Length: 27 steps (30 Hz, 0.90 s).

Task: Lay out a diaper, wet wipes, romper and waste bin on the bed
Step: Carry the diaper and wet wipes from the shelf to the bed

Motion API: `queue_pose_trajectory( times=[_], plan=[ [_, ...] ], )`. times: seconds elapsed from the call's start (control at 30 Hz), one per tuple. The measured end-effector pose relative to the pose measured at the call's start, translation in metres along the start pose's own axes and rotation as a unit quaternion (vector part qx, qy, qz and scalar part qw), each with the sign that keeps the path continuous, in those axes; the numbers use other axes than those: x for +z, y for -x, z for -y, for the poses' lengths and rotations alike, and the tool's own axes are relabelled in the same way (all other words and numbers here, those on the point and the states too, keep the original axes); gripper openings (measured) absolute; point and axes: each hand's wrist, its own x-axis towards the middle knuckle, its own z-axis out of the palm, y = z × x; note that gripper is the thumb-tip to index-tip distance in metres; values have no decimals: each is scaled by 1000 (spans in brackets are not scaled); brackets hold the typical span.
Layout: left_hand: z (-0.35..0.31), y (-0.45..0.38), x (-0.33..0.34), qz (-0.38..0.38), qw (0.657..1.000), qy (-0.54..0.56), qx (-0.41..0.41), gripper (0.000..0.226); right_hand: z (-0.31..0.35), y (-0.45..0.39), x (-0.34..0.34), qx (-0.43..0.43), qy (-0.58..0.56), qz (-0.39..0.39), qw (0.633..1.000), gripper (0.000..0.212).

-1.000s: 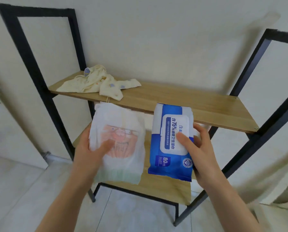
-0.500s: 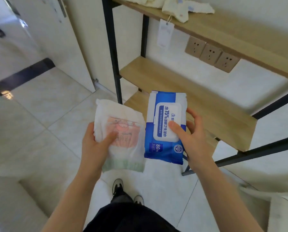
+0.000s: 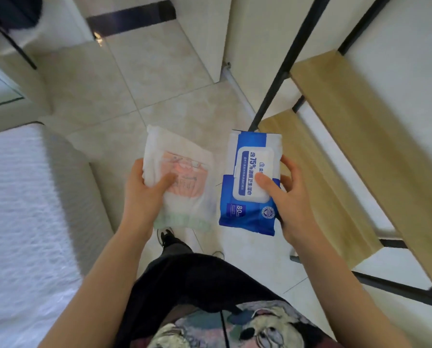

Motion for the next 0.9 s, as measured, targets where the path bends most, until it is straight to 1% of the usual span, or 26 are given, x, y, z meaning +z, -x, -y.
queue_pose_trajectory(
  times=[0.13,0.17,0.27,0.33,0.43,0.5,0.6,0.7,0.9],
  plan=[
    [2,-30,-40,-64,997,27,-27,29,9,-22,60,18,11,50,999,55],
    [1,-39,-51,-76,996,34,-33,28,13,-27,76,23,11,61,998,57],
    [-5,-68,-84,-110,991,56,-46,26,22,-43,128,41,15,87,995,75],
    [-11,-89,-107,-125,988,70,-53,27,28,-54,162,48,15,98,994,78],
    [-17,-118,-139,-147,984,79,-64,28,38,-70,208,49,11,115,992,60],
    [-21,-135,-158,-166,980,88,-65,31,46,-82,237,56,13,130,990,54],
    [-29,-160,-179,-195,973,104,-65,30,58,-102,278,64,24,149,987,51],
    [-37,-187,-195,-224,965,120,-71,28,73,-127,318,67,42,169,982,51],
    [-55,-253,-206,-288,945,133,-80,34,104,-198,398,78,94,231,965,50]
  ],
)
